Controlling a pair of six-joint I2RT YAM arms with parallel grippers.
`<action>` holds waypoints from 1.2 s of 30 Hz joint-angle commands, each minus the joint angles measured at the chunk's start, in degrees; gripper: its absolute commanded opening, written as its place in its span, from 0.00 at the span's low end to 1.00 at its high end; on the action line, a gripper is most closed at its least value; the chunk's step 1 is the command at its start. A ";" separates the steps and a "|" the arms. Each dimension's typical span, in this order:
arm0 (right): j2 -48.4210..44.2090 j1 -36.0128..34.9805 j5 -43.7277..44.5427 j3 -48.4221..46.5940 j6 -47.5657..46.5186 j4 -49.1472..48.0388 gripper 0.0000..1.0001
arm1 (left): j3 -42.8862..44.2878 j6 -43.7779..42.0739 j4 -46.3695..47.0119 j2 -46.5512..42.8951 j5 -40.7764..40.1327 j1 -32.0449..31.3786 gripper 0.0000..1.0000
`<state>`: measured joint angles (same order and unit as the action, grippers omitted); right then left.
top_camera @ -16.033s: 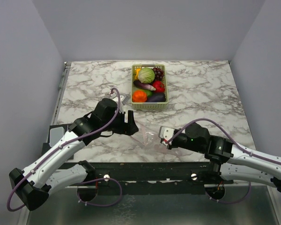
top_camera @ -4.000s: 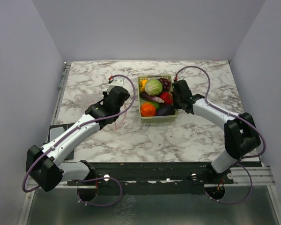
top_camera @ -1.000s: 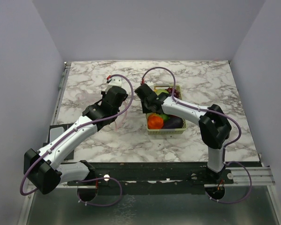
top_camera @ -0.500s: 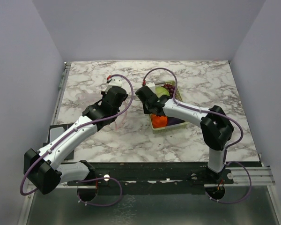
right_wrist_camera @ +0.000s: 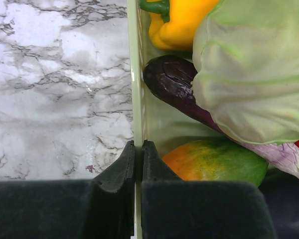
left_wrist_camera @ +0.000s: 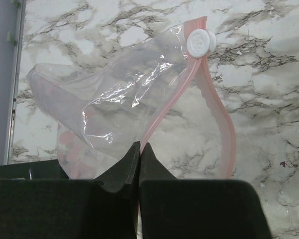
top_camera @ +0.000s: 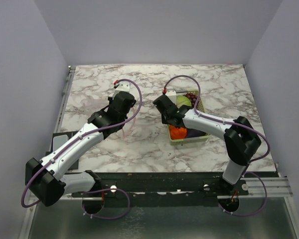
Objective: Place the food in the zip-top bag and seal the zipper
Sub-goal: Move the bin to the center of the board, then pick up the fake vegetable from the bin.
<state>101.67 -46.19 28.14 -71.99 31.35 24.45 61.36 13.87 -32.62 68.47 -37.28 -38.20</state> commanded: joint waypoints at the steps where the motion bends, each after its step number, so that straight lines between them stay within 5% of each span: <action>1: -3.03 0.32 3.04 3.07 2.99 1.04 0.01 | -0.38 0.03 0.63 -0.25 2.18 0.34 0.00; 7: -5.38 0.32 1.85 3.99 3.30 0.30 0.04 | -0.37 0.14 0.63 0.37 3.37 0.35 0.00; 11: -7.61 0.27 1.00 2.98 2.65 1.31 0.24 | -0.28 0.04 0.61 1.13 4.11 0.30 0.00; 36: -23.27 2.22 6.71 2.30 -12.81 8.68 0.79 | 1.50 3.00 0.55 5.13 14.22 -0.42 0.00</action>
<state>78.46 -45.52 32.18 -68.36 24.08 30.13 61.36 14.46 -32.51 72.10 -28.08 -38.22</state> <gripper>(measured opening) 0.760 0.005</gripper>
